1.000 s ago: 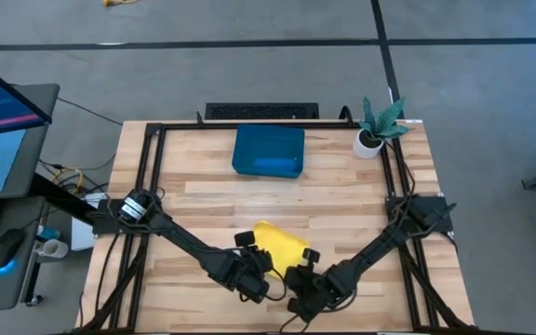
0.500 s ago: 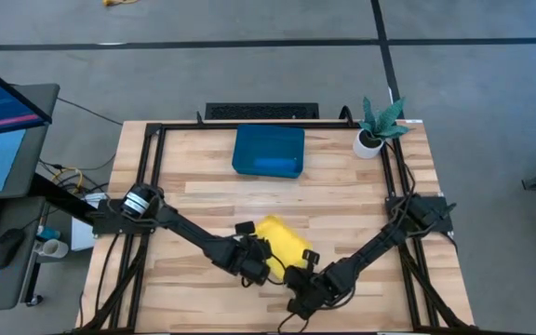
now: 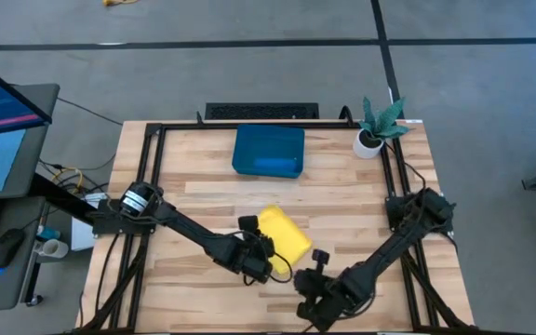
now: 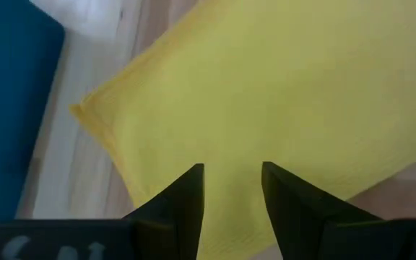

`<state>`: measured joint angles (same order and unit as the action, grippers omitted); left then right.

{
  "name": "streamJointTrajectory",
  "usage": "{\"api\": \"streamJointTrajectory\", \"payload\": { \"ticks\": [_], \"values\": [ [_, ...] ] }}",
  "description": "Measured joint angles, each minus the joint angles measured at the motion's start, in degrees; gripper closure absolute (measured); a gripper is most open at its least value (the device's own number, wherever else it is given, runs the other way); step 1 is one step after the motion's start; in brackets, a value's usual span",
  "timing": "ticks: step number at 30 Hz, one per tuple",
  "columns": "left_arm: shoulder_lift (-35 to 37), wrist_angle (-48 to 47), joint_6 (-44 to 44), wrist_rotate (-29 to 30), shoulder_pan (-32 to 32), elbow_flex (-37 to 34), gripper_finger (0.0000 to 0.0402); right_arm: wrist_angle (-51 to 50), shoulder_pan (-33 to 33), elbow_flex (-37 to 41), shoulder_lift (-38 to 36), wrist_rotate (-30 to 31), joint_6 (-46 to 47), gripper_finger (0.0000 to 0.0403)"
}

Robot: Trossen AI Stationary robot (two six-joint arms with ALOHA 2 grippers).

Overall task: Roll microfiber towels into tight, uniform cylinder then place into a basket
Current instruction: Roll the yellow microfiber cloth

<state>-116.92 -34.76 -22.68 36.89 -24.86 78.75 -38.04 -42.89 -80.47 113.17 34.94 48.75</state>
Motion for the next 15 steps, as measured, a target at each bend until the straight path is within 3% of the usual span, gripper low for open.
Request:
{"api": "streamJointTrajectory", "payload": {
  "ticks": [7,15],
  "values": [
    [-0.3,11.8,0.6,-0.7,-2.4,0.6,0.0269,-12.1,-3.8,0.2,-2.6,10.2,8.7,0.0379],
    [-0.8,14.7,-3.3,0.4,-3.0,0.5,0.0269,-16.0,-4.7,0.2,-2.6,11.6,14.2,0.0382]
  ]
}}
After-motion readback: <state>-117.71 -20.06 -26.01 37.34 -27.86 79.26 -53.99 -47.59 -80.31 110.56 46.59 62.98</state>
